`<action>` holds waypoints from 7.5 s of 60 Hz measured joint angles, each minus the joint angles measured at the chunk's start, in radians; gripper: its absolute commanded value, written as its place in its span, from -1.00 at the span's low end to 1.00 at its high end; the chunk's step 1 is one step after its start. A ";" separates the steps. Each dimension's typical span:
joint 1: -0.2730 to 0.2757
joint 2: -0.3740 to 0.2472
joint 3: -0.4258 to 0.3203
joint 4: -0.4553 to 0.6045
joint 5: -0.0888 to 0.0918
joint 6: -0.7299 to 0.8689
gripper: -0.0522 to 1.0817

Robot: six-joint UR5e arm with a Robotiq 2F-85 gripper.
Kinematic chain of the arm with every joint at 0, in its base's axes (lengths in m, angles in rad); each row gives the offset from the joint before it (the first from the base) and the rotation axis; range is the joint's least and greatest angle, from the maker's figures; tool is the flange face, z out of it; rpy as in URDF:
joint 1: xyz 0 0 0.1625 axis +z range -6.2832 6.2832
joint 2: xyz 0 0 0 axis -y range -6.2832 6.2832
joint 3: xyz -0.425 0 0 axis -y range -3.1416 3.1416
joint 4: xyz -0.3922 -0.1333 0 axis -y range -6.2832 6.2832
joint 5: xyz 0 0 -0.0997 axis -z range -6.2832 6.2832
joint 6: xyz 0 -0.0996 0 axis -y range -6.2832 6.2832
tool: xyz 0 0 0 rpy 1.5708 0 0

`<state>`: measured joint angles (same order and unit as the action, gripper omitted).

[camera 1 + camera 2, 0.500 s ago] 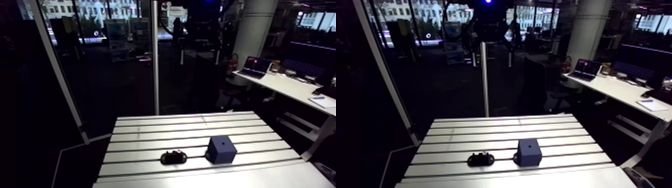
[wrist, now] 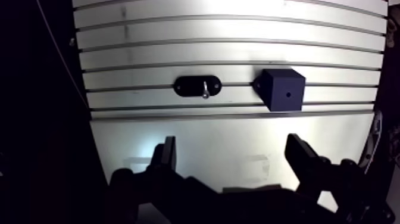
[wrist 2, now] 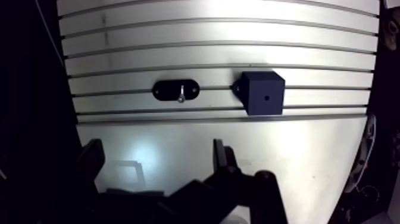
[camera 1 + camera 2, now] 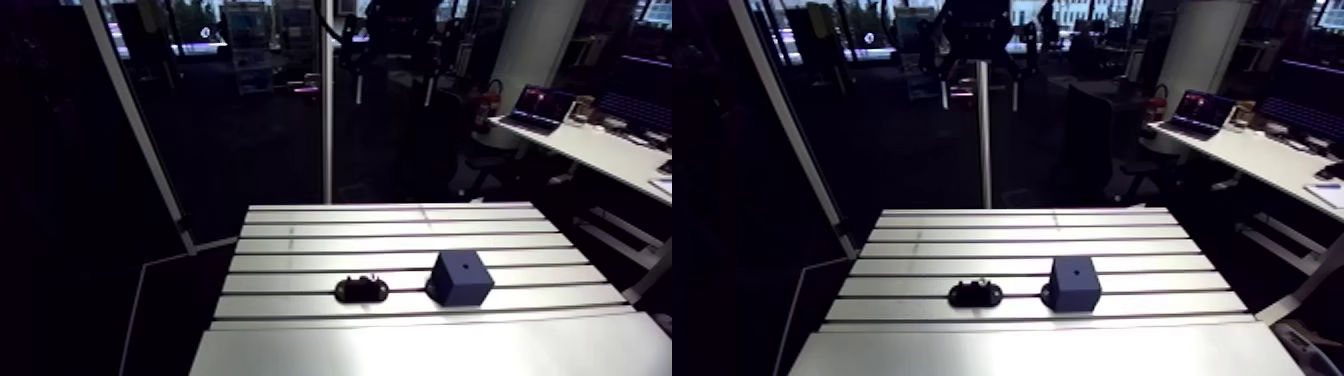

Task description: Pick up the M10 bolt and insert it into the hole until fully seated.

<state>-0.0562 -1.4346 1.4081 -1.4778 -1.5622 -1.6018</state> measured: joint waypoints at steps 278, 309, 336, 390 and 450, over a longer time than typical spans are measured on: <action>-0.002 0.046 0.734 -0.859 0.003 -0.105 -0.25; 0.002 0.066 0.733 -0.861 0.004 -0.105 -0.09; 0.003 0.070 0.732 -0.861 0.004 -0.104 0.01; 0.002 0.070 0.732 -0.861 0.006 -0.104 0.20; 0.002 0.070 0.733 -0.861 0.008 -0.105 0.41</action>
<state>-0.0537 -1.3644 2.1408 -2.3387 -1.5546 -1.7066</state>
